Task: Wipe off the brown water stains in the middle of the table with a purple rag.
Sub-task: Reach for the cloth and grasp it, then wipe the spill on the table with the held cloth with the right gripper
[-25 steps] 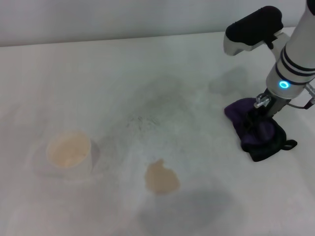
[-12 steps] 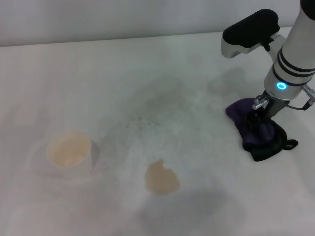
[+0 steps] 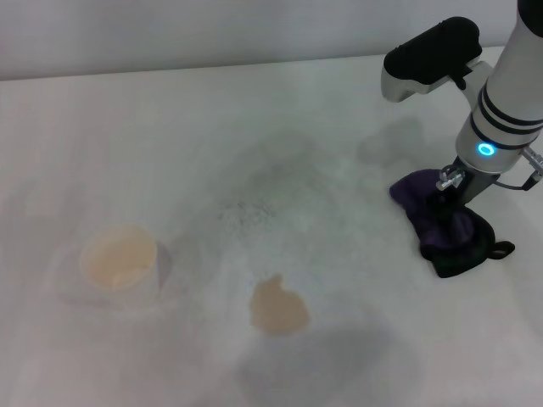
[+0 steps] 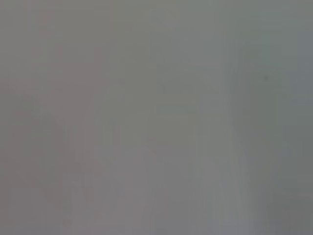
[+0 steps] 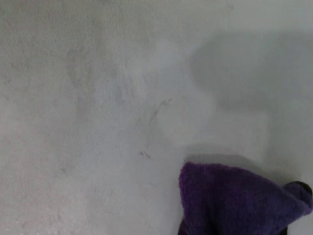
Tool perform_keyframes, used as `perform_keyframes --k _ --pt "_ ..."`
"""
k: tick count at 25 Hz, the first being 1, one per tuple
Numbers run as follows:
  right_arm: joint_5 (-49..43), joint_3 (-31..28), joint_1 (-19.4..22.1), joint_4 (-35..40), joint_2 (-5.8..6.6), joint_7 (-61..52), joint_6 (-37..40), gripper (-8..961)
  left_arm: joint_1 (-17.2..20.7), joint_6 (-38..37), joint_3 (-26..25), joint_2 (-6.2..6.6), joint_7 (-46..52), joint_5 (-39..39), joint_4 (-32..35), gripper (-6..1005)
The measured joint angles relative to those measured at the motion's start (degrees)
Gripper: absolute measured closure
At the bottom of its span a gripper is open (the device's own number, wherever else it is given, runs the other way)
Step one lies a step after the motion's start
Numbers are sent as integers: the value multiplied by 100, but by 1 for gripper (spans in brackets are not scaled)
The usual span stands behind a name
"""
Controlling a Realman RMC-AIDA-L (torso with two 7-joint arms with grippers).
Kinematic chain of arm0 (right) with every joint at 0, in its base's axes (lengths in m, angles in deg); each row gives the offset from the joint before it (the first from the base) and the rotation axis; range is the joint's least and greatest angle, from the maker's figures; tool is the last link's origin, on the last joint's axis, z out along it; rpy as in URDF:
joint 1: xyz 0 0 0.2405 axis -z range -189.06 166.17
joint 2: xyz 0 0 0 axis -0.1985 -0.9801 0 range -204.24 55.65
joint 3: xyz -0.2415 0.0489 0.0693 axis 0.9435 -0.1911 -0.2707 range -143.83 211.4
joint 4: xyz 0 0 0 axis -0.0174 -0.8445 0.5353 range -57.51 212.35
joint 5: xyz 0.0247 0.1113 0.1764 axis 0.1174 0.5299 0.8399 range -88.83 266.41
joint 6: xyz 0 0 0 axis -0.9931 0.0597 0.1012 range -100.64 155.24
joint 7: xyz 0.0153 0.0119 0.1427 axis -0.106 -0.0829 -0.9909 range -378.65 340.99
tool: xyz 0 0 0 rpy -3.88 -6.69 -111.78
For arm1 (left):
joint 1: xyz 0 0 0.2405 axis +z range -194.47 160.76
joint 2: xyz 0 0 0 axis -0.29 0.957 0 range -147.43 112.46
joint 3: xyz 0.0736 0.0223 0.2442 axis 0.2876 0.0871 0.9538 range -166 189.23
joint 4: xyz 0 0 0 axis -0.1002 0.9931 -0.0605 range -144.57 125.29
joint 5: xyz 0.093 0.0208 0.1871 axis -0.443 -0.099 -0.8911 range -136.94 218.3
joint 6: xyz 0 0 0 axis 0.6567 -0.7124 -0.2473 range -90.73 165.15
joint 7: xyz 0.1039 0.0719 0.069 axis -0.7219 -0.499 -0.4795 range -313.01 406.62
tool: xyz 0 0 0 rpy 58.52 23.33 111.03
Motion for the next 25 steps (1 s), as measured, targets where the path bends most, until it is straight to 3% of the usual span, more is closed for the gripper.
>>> perform_keyframes --k 4,12,25 --pt "12 73 -1 47 0 2 4 848 0 0 0 0 -2 5 7 123" --pt "785 529 15 378 -5 103 -20 850 0 0 1 0 -3 0 11 123" --pt "2273 2229 -93 1056 -35 -308 205 849 0 -28 0 -9 -3 -6 28 123"
